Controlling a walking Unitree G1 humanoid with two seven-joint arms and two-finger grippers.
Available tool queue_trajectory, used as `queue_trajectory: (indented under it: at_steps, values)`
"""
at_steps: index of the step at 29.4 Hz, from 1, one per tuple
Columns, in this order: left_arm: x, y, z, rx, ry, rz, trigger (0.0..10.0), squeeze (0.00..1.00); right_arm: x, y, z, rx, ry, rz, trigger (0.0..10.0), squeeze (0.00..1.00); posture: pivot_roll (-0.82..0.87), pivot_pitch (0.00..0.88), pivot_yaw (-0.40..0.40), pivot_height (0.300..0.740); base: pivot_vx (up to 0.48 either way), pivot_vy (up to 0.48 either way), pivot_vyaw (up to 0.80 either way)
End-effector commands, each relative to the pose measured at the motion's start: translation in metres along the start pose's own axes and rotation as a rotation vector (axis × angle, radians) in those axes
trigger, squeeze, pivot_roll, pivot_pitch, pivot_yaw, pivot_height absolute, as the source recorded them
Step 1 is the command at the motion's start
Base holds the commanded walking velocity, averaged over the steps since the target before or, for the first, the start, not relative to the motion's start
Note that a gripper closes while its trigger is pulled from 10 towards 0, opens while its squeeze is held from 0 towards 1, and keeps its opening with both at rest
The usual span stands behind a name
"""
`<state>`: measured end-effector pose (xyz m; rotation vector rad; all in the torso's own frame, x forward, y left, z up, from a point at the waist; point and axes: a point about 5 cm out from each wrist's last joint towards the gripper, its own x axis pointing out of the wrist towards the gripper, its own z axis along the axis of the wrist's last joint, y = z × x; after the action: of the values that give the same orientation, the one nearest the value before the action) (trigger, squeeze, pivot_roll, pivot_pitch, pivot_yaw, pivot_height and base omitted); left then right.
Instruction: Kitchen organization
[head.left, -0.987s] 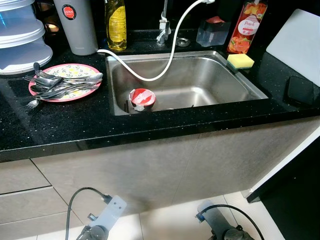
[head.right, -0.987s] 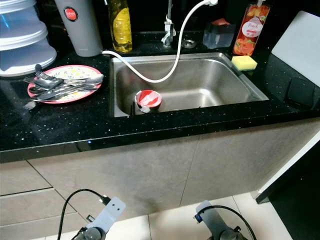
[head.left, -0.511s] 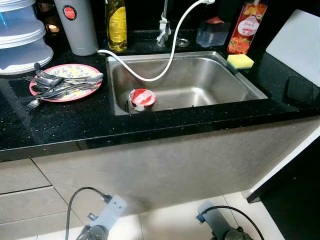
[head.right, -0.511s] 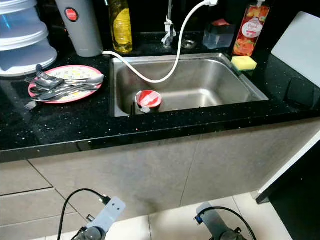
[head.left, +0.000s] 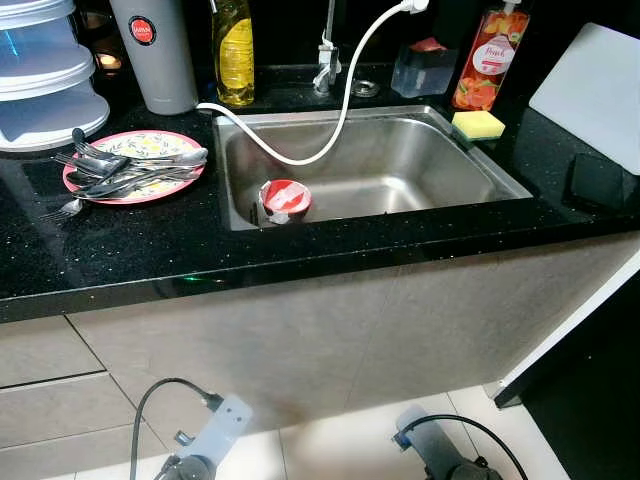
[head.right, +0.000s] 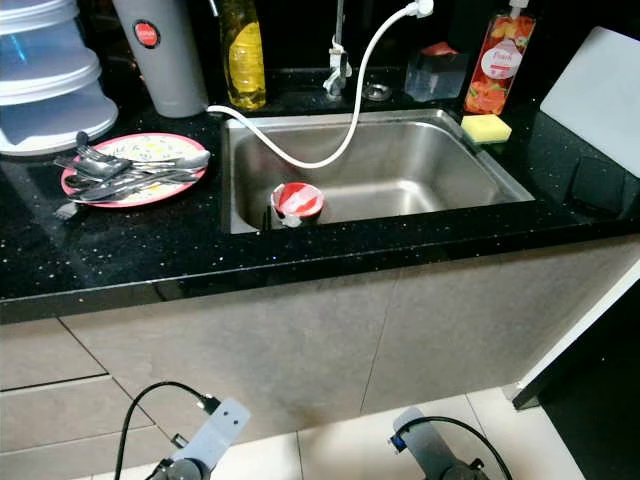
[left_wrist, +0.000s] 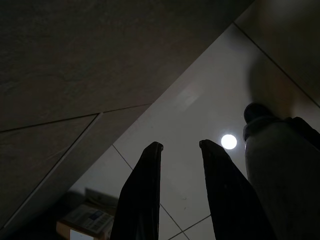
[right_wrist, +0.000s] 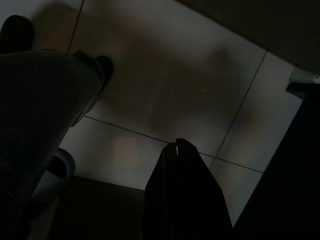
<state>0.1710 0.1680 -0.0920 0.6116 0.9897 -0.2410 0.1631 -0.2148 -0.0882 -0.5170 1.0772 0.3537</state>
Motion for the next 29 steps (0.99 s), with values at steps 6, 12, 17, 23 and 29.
queue_trajectory:
  at_steps: [6,12,17,23,29]
  values:
    - [0.000,0.002,-0.003,0.012,0.007,0.000,10.0,0.00,-0.001,0.000,-0.005,0.002,0.018,-0.007,10.0,0.00,-0.03,0.000,-0.028,0.740,0.000,0.000,0.00]
    - [0.000,0.002,-0.001,0.013,0.002,0.001,10.0,0.00,-0.001,0.001,-0.008,0.004,0.026,-0.009,10.0,0.00,-0.03,0.000,-0.027,0.740,0.000,0.000,0.00]
    - [0.000,0.002,-0.001,0.018,0.000,0.001,10.0,0.00,0.000,0.001,-0.003,0.003,0.011,-0.006,10.0,0.00,-0.03,0.000,-0.027,0.740,0.000,0.000,0.00]
    - [0.000,0.001,0.000,0.022,-0.001,0.000,10.0,0.00,0.000,0.000,0.002,0.002,-0.005,-0.002,10.0,0.00,-0.03,0.000,-0.029,0.740,0.000,0.000,0.00]
    - [0.000,0.001,0.002,0.029,-0.008,0.000,10.0,0.00,0.000,0.000,0.002,0.000,-0.004,-0.003,10.0,0.00,-0.04,0.000,-0.030,0.740,0.000,0.000,0.00]
